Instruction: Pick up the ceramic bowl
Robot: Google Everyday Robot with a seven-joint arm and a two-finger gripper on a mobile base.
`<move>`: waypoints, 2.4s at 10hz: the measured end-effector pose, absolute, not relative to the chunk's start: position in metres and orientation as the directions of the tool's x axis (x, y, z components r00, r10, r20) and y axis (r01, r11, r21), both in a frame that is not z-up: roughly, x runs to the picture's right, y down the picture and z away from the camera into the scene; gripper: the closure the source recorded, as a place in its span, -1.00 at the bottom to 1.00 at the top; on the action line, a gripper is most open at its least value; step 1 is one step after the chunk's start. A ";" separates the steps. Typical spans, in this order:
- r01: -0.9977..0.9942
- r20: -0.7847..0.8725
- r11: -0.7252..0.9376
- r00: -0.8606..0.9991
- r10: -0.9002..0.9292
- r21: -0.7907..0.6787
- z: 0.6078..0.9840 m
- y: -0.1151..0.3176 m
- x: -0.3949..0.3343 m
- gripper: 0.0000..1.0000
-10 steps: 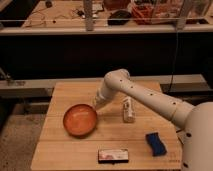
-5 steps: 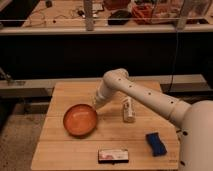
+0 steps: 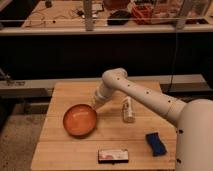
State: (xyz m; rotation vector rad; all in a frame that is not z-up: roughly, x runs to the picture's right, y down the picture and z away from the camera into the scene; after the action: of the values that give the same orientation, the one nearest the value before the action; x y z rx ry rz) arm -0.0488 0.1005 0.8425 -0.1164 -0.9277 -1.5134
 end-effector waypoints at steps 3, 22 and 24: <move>0.873 0.584 0.118 -0.210 -0.784 0.473 0.844 0.101 -0.051 0.34; 0.876 0.642 0.094 -0.271 -0.717 0.474 0.838 0.103 -0.056 -0.32; 0.877 0.644 0.089 -0.274 -0.714 0.472 0.836 0.101 -0.056 -0.34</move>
State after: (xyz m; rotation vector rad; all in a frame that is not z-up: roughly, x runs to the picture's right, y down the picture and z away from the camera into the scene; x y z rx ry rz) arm -0.0561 0.1015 0.8363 -0.2171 -1.0126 -1.5529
